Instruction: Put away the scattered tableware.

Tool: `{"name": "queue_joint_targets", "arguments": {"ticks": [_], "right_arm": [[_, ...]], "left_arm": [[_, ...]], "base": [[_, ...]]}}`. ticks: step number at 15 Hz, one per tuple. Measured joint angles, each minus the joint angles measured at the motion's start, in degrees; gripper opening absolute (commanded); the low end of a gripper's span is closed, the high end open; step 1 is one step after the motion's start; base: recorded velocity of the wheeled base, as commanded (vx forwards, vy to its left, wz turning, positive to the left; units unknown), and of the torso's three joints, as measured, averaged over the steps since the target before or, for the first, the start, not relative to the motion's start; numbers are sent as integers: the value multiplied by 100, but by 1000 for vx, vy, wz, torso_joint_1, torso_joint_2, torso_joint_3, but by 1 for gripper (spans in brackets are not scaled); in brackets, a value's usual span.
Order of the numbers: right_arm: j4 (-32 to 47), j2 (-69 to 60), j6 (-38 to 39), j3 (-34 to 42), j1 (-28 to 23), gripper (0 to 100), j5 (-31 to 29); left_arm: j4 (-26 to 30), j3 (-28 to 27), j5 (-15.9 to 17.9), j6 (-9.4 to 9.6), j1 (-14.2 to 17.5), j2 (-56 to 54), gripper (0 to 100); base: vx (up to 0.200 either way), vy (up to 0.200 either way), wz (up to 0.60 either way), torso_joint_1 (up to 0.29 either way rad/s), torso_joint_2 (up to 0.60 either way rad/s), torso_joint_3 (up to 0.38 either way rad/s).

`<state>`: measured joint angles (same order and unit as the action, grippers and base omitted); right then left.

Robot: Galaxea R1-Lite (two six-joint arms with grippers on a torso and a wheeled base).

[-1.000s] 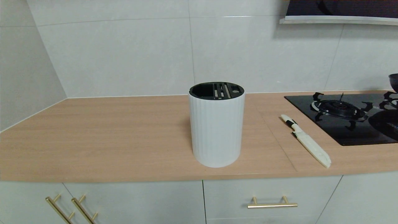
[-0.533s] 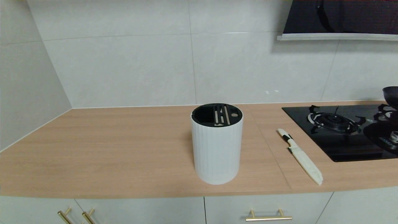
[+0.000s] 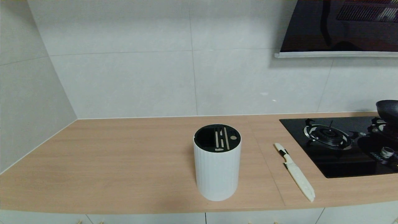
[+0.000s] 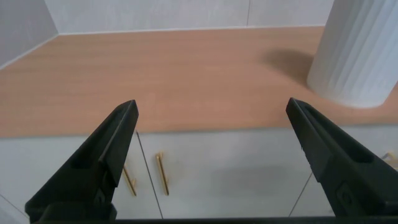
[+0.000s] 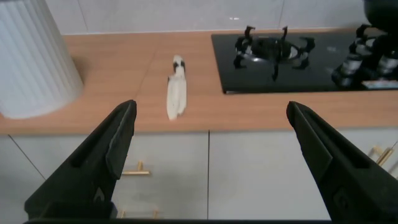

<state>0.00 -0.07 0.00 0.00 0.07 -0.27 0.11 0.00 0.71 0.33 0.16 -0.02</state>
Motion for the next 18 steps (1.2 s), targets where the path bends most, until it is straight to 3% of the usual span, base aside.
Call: {"name": "queue_joint_targets", "arguments": {"ticks": [5, 18], "right_arm": [[0, 0, 0, 0, 0, 100, 0], [2, 0, -128, 0, 0, 100, 2]], "left_arm": [[2, 0, 0, 0, 0, 0, 100], [0, 0, 0, 2, 0, 0, 100]], "base": [[0, 0, 0, 217, -456, -242], [0, 0, 0, 6, -12, -7]]}}
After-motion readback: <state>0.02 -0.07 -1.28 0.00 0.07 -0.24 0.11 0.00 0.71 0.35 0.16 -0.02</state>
